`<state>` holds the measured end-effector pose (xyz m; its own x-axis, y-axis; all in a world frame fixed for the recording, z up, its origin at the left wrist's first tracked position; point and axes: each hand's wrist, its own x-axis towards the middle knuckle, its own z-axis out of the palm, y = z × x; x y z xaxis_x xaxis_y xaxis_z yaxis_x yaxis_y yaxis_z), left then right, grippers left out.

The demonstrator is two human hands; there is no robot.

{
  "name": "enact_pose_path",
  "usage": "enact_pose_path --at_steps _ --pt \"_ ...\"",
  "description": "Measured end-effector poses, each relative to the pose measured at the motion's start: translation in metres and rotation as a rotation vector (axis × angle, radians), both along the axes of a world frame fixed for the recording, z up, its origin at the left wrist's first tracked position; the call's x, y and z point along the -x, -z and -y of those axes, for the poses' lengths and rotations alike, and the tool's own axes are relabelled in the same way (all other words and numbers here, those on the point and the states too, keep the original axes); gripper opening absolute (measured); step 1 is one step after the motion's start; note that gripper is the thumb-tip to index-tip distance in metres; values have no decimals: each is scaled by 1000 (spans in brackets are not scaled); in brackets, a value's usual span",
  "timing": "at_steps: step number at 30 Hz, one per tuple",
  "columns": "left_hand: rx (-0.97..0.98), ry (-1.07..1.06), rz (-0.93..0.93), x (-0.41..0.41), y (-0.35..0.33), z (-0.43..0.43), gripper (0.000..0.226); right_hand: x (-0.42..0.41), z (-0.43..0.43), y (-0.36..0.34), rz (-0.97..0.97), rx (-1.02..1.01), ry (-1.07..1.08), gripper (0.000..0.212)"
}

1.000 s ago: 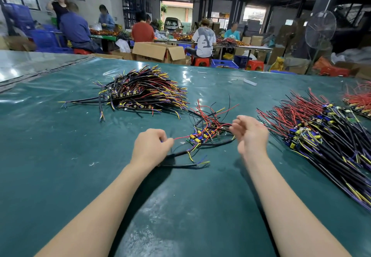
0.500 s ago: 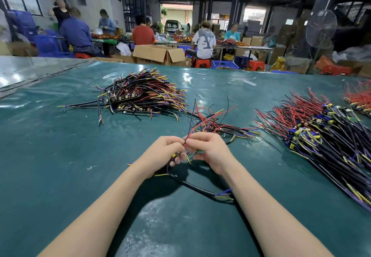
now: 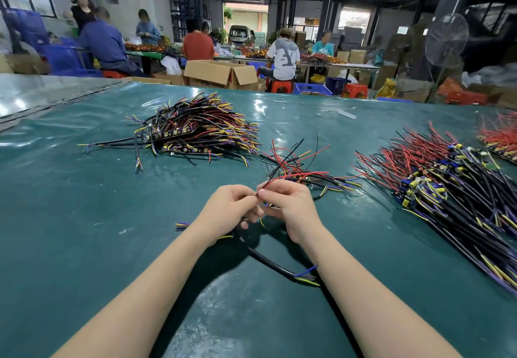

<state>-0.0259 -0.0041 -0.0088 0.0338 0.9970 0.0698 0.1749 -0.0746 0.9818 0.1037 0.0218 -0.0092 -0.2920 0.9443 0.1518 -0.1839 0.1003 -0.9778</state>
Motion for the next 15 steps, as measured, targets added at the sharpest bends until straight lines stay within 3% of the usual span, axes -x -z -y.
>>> enact_pose_path --at_steps 3,6,9,15 --pt "-29 -80 44 1 3 -2 17 -3 -3 0 -101 78 61 21" --pt "-69 -134 -22 4 3 -2 21 -4 -3 1 -71 69 117 20" --pt "1 -128 55 4 2 -1 18 -2 -2 1 -38 36 139 21" --pt "18 -100 21 6 -3 4 25 0 1 0 -69 65 33 20"
